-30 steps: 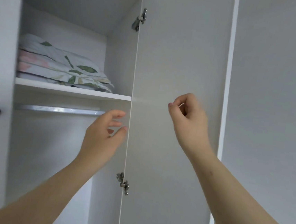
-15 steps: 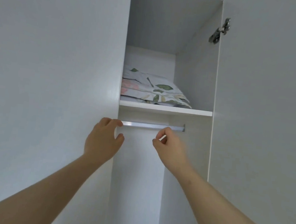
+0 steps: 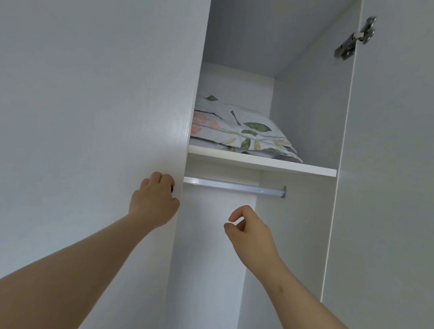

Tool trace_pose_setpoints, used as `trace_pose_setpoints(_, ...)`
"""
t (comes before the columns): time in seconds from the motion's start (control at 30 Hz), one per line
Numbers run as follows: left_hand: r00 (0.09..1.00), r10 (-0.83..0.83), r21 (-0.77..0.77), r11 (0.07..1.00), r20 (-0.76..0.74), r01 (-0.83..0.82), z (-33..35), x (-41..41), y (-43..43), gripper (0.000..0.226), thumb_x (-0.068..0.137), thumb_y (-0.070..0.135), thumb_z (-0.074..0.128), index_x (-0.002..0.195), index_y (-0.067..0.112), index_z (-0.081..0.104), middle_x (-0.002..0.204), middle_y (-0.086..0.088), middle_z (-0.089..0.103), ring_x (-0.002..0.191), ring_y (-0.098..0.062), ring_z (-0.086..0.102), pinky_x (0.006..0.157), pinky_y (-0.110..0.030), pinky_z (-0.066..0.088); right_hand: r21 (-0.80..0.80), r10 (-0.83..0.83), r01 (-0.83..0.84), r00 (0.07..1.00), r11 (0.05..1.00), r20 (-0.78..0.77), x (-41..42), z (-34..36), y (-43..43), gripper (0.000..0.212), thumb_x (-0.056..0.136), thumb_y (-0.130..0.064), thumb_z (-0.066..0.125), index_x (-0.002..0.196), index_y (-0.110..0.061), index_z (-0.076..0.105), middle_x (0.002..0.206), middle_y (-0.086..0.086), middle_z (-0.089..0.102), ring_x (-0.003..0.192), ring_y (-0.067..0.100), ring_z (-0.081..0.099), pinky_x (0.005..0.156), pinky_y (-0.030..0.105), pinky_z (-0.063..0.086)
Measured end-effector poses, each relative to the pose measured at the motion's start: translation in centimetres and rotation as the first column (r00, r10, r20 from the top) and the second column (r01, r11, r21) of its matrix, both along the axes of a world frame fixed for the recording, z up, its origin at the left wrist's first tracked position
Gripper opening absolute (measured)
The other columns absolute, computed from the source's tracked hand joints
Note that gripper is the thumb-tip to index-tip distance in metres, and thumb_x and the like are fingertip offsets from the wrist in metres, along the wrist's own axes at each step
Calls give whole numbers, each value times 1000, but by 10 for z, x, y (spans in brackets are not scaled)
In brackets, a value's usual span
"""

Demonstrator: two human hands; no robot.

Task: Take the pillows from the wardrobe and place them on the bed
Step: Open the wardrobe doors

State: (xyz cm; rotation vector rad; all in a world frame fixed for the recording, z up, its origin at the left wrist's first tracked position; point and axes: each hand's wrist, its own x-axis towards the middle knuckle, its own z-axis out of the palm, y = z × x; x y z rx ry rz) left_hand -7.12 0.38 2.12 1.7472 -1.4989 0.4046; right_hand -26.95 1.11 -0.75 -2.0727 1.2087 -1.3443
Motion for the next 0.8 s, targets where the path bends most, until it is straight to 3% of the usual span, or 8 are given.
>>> trace_pose_setpoints(0.17,1000,-7,-87,996,6,8,1,-1,3,21,83,6,47,104,5,51,112,-12,48,99,-31,48,76,-33,37,22,29,-29,999,999,16,1,-3,-1,5,87,-20,51,86,-24,49,67,-4,52,58,16,46,58,29,40)
trace_pose_setpoints(0.43,999,-29,-381,924,18,34,-12,-4,58,12,81,11,57,92,7,59,87,-3,47,81,-25,49,69,-29,35,21,160,-161,985,987,61,27,4,12,4,87,-18,51,89,-21,51,70,-3,53,59,16,48,54,26,40)
trace_pose_setpoints(0.53,998,-41,-442,895,47,57,-17,1,89,6,80,16,61,80,12,57,80,-3,53,80,-21,45,71,-16,32,15,215,-216,975,976,50,44,4,20,6,87,-19,52,85,-25,51,74,-2,56,59,14,50,57,26,43)
trace_pose_setpoints(0.63,997,-72,-485,871,19,72,-20,5,121,16,79,28,64,75,19,52,77,-2,54,80,-18,42,75,-3,28,13,273,-274,961,962,50,61,5,29,8,88,-19,52,85,-26,51,80,1,59,60,15,51,55,26,44)
trace_pose_setpoints(0.8,994,-35,-558,830,-104,-29,-17,2,165,37,61,50,67,64,21,45,68,1,50,74,-13,42,69,-7,34,12,377,-378,925,926,53,91,4,50,3,88,-22,53,87,-25,52,76,0,57,59,16,51,57,28,44)
